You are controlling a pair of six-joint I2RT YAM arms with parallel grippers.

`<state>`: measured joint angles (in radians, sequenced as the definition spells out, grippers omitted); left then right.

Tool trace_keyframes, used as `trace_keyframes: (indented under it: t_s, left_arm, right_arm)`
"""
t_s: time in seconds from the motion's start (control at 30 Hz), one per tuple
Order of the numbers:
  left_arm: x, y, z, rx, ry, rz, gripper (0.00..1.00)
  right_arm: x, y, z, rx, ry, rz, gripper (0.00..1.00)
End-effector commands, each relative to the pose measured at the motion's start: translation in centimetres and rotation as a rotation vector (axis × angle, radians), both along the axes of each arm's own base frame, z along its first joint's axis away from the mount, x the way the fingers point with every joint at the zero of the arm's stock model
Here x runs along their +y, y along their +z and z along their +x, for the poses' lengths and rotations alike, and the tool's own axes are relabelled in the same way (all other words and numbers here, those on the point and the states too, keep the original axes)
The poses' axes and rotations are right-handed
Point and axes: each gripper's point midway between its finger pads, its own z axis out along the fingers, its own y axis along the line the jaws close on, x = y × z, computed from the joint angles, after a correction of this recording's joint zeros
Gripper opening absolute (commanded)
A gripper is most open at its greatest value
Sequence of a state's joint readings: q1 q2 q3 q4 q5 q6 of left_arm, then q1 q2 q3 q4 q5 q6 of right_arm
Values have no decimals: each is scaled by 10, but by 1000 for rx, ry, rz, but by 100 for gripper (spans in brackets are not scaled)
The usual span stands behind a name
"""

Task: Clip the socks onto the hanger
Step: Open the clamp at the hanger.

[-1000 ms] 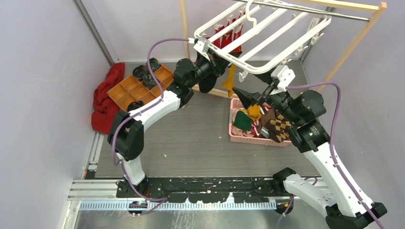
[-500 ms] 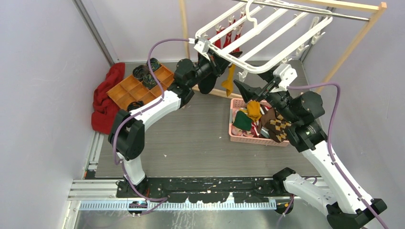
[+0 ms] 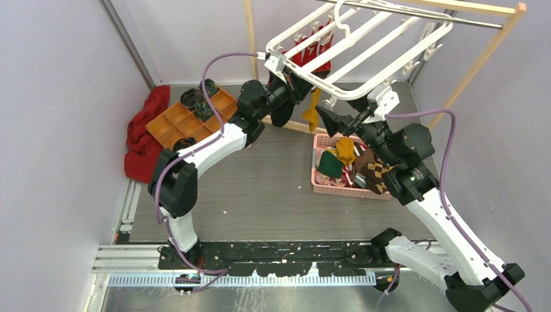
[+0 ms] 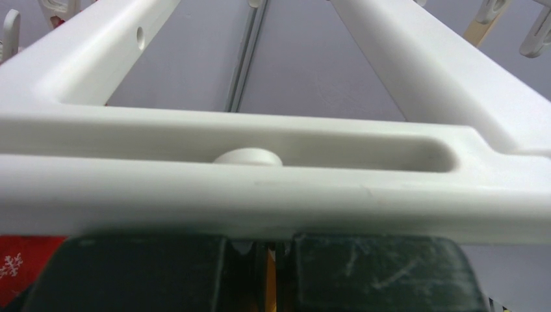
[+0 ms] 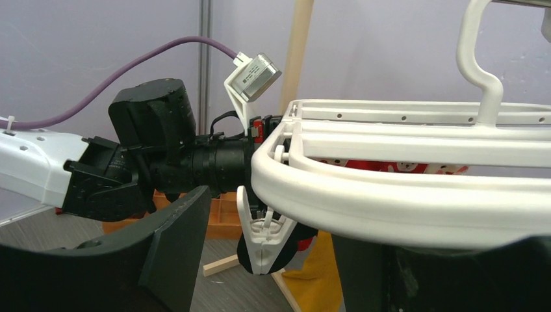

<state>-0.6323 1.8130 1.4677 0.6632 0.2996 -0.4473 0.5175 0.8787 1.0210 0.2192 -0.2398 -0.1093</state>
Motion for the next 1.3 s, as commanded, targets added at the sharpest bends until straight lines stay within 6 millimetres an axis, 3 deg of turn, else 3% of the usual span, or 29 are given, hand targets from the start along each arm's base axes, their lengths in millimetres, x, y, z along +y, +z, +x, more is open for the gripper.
trace_keyframes:
  t_s: [0.0,0.57,0.97,1.07,1.27]
  left_arm:
    - [4,37,-1,-83,-5,-71,0]
    - [3,37,-1,-78,-10,-78,0]
    - [4,38,-5,-75,-20,-79,0]
    - [3,36,-14,-79,-51,-67,0]
    - [5,27,-54,-92,-173,-50,0]
  right_arm:
    - [-5,16,2,-39,-32,58,70]
    - [-7,19,8,-46,-60,87,54]
    - [-8,19,5,-47,-60,76,22]
    - [-8,20,4,-40,-56,79,18]
    - [-8,21,4,-10,-49,98,14]
